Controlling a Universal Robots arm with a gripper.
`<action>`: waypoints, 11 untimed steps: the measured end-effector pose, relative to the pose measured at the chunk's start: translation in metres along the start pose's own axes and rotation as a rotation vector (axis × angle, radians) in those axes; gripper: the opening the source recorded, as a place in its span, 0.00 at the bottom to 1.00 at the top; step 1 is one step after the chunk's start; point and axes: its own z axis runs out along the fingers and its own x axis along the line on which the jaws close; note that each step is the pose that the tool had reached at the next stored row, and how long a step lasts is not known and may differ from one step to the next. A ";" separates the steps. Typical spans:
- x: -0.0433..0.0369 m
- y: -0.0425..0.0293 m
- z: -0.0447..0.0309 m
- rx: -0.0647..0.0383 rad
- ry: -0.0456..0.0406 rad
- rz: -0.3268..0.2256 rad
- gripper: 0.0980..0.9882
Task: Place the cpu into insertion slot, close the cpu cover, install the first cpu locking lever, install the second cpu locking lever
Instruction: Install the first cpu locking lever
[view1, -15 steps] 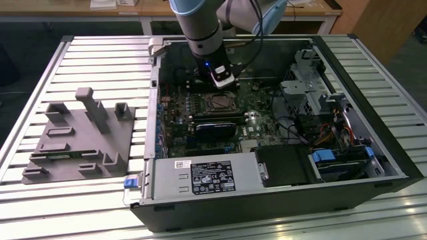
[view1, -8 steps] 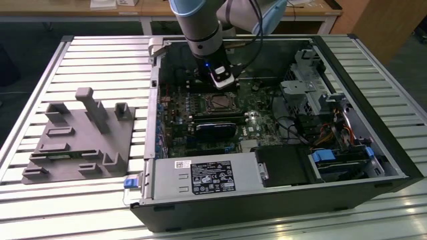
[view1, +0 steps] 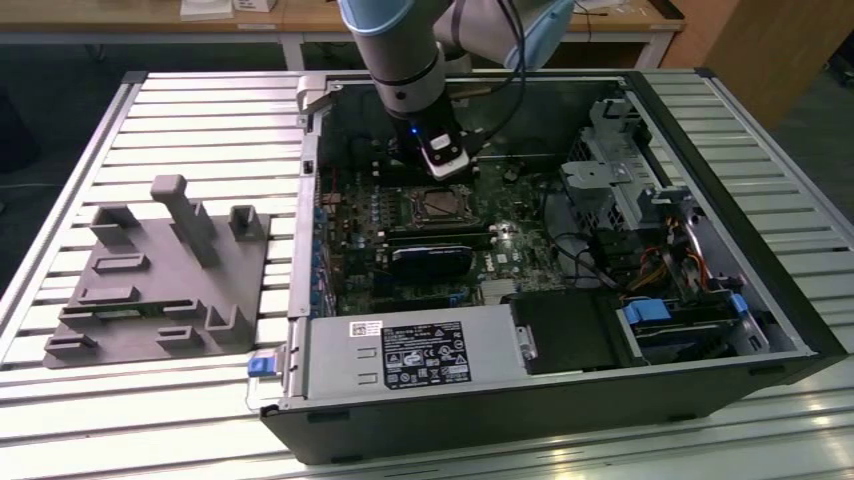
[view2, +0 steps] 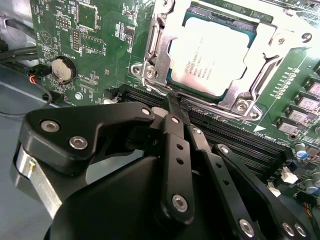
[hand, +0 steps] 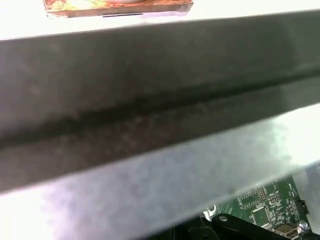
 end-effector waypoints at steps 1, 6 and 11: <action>-0.0002 -0.0001 0.0003 0.000 -0.0001 0.000 0.01; -0.0019 0.0003 0.0011 -0.001 -0.0001 0.000 0.01; -0.0026 0.0005 0.0012 -0.003 0.0030 0.001 0.01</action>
